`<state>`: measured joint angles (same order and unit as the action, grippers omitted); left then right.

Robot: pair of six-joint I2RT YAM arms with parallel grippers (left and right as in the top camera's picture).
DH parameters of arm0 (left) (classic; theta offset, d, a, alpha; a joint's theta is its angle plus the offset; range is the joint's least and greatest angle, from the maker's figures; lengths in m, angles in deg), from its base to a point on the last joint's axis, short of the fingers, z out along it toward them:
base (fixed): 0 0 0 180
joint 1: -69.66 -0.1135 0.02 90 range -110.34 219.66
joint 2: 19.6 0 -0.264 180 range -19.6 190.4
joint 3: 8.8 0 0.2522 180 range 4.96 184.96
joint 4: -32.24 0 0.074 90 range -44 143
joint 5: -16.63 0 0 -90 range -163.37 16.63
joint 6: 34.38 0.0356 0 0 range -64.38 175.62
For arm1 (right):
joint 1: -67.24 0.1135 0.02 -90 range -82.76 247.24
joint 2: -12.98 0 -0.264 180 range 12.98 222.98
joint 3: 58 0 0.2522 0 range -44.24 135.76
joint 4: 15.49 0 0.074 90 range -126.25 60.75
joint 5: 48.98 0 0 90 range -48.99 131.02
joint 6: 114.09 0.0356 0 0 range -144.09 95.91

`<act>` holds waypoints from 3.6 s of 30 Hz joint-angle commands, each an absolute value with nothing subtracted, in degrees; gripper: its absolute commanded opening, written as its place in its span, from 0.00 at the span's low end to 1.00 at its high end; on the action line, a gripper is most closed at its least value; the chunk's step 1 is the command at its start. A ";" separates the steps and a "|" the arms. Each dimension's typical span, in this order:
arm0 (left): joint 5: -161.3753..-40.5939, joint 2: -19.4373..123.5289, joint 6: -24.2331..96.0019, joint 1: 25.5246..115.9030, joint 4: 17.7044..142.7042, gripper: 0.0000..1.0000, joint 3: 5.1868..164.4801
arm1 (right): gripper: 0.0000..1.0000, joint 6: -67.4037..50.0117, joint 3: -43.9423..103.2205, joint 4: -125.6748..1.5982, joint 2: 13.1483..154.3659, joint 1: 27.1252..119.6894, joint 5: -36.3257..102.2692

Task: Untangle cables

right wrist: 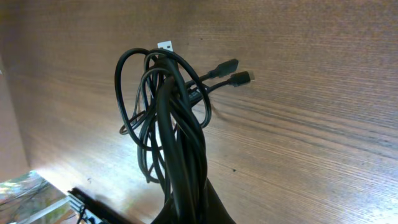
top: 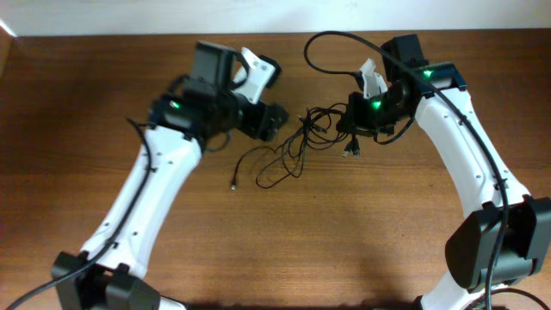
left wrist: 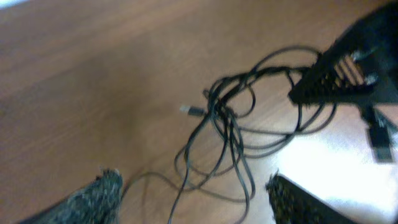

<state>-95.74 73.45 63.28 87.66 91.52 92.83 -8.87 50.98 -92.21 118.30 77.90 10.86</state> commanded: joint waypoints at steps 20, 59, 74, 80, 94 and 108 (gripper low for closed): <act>-92.85 82.63 58.28 97.15 69.11 0.00 75.83 | 0.04 -8.59 50.79 -92.19 118.59 77.66 8.31; -103.56 55.38 45.08 66.92 81.31 0.00 75.81 | 0.65 -19.80 40.51 -96.12 119.37 71.34 8.87; -90.52 59.60 53.03 74.16 85.68 0.90 79.76 | 0.77 -25.35 48.99 -102.55 119.33 71.34 5.90; -95.94 66.00 54.39 80.63 88.15 0.64 79.89 | 0.78 -25.37 48.99 -102.59 119.33 71.34 5.92; -74.41 85.52 36.77 89.13 93.44 0.31 79.89 | 0.79 -25.37 48.97 -102.57 119.33 71.34 7.21; -74.45 90.07 36.77 89.13 83.32 0.33 79.85 | 0.79 -25.35 48.95 -102.59 119.33 71.34 8.13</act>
